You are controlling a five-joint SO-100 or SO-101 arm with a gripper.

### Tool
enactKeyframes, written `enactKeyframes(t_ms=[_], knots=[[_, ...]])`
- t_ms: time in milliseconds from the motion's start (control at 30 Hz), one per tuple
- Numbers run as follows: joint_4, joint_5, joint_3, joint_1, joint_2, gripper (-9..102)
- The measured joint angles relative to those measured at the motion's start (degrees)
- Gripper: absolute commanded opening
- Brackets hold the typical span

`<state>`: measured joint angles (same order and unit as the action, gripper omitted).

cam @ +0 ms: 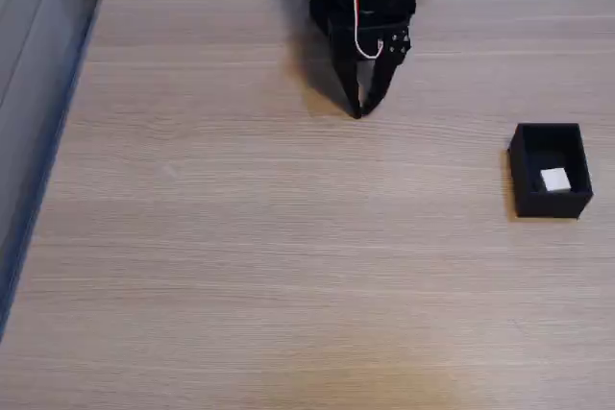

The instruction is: Pick a white block and place it in the black box.

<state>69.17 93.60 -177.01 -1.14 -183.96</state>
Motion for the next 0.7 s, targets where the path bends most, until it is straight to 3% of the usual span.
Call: enactKeyframes(t_ms=[200,700], knots=[[7.03,-2.20,-0.18,-0.26,-5.98,0],[7.73,-2.02,-0.18,-0.09,-6.59,0]])
